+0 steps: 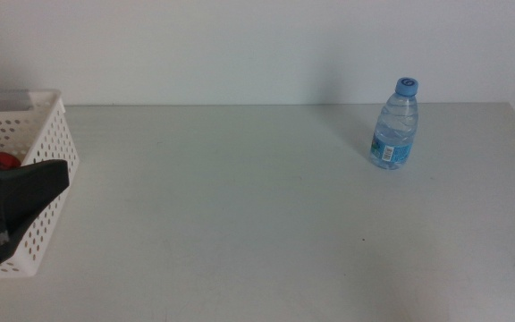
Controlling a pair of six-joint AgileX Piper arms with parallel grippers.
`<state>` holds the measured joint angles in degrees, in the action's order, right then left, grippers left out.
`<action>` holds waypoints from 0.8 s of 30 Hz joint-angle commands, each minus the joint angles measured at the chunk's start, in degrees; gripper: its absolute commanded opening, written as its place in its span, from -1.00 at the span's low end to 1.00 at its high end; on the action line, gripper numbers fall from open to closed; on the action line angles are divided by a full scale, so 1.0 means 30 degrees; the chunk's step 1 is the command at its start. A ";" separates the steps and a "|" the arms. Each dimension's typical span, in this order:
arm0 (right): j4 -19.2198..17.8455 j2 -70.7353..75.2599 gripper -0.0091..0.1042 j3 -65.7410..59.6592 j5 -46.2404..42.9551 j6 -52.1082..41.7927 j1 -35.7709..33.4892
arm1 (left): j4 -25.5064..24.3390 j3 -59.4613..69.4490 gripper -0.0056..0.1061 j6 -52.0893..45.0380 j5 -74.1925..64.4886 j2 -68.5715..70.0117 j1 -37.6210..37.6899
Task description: Use arms to grab the bottles and put them into the dustbin to the left of the table.
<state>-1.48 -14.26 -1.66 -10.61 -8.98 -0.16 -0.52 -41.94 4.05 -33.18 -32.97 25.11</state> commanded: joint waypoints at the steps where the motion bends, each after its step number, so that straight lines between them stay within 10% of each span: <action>1: -0.1122 -0.2633 0.33 0.0243 -0.2979 -0.0220 0.0131 | 0.0174 -0.0528 0.67 0.0123 0.1286 -0.0038 -0.0009; 16: -0.4214 -1.9828 0.33 0.0292 -2.1815 0.4700 0.0044 | 0.0174 -0.0528 0.67 0.0123 0.1286 -0.0038 -0.0009; 24: -0.3380 -2.4795 0.33 0.3857 -2.1982 0.4716 0.0044 | -0.0036 -0.0528 0.67 0.0123 0.1310 -0.0038 -0.0009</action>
<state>-10.70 -88.27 7.17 -64.76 5.44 -0.16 -0.42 -41.94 4.05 -33.18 -32.97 25.11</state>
